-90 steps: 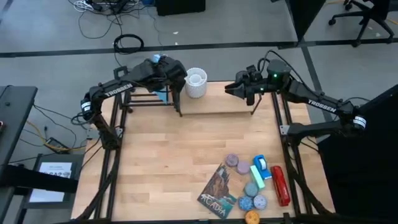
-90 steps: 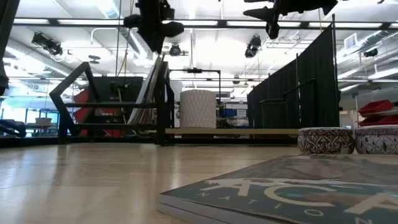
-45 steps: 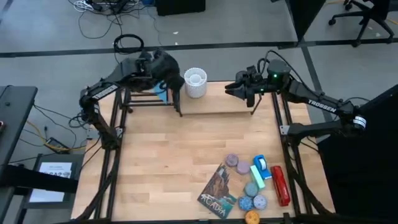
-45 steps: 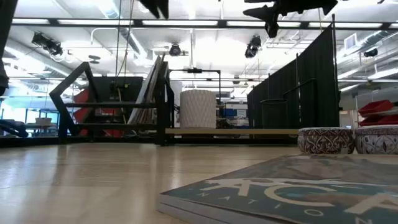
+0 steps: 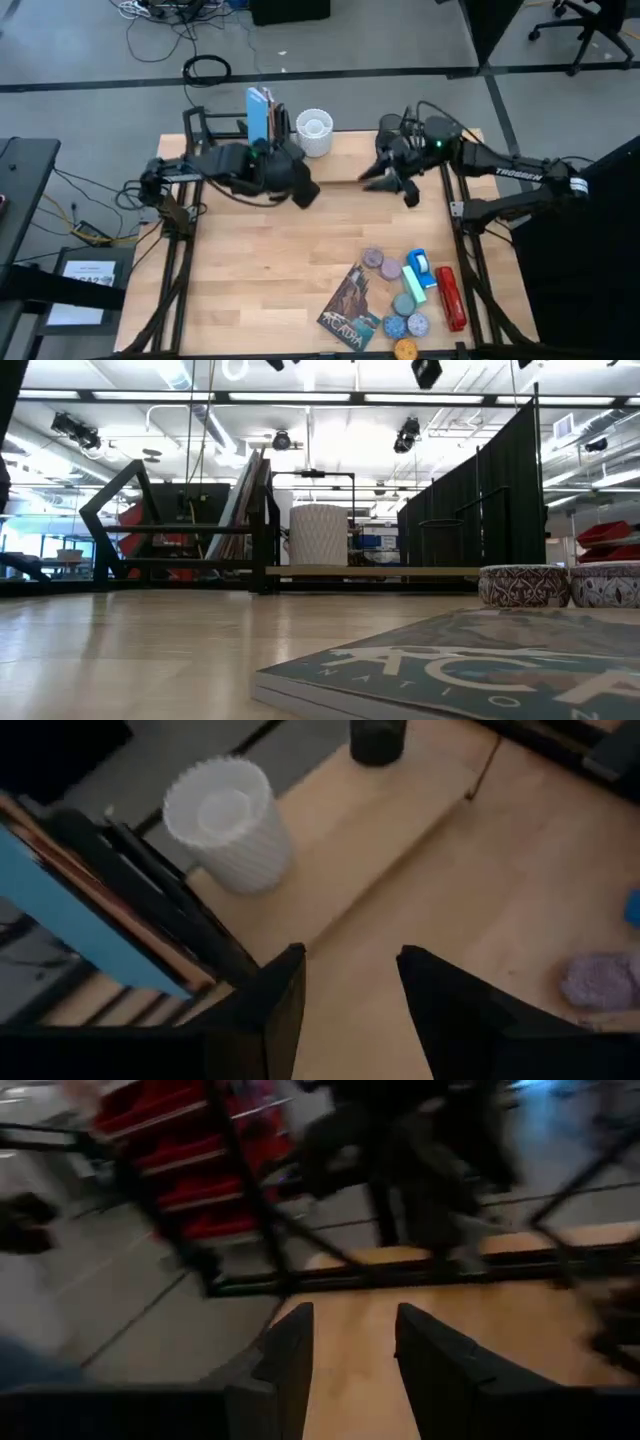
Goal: Stock shelves
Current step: Put the brown book on the bookshelf, then put the red scented candle on the shelf
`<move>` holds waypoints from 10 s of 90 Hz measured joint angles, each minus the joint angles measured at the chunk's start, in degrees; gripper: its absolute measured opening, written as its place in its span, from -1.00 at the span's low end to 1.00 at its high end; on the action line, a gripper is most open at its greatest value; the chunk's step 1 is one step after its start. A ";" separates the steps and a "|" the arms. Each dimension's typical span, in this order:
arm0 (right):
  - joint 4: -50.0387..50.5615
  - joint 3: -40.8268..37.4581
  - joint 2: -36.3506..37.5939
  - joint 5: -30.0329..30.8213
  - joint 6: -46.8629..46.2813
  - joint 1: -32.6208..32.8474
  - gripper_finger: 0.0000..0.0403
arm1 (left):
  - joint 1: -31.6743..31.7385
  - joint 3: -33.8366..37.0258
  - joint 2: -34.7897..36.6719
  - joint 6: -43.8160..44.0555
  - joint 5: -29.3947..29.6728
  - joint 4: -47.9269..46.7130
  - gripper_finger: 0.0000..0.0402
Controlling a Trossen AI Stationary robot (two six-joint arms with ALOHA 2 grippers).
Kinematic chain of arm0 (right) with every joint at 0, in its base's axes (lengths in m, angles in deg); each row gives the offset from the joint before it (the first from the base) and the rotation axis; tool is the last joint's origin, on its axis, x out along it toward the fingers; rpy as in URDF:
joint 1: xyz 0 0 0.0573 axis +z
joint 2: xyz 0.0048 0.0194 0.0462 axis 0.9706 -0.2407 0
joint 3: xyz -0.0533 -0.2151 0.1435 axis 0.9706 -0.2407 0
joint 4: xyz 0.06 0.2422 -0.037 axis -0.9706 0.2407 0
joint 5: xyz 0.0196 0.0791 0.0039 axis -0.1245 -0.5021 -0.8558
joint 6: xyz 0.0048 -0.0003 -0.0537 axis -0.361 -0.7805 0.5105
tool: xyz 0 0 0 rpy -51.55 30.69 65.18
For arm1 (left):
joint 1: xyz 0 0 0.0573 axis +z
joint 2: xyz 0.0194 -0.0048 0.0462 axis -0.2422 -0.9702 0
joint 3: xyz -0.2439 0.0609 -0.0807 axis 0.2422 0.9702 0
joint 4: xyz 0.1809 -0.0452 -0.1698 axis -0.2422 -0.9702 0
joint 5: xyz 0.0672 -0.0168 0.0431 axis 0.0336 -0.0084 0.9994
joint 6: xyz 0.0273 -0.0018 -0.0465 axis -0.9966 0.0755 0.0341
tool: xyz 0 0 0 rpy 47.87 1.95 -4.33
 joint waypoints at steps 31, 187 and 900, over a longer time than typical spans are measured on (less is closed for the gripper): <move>25.61 8.72 -4.26 9.86 -2.13 18.57 -0.49 | -1.89 6.23 -4.79 -11.87 -19.87 10.11 -0.27; 39.08 29.59 -48.14 25.52 -11.09 38.58 -1.00 | -13.96 46.66 21.15 1.88 -21.97 22.13 -0.27; 21.08 24.10 -50.10 52.77 2.93 37.70 -1.00 | 29.62 49.52 24.13 -18.28 12.72 45.53 -0.29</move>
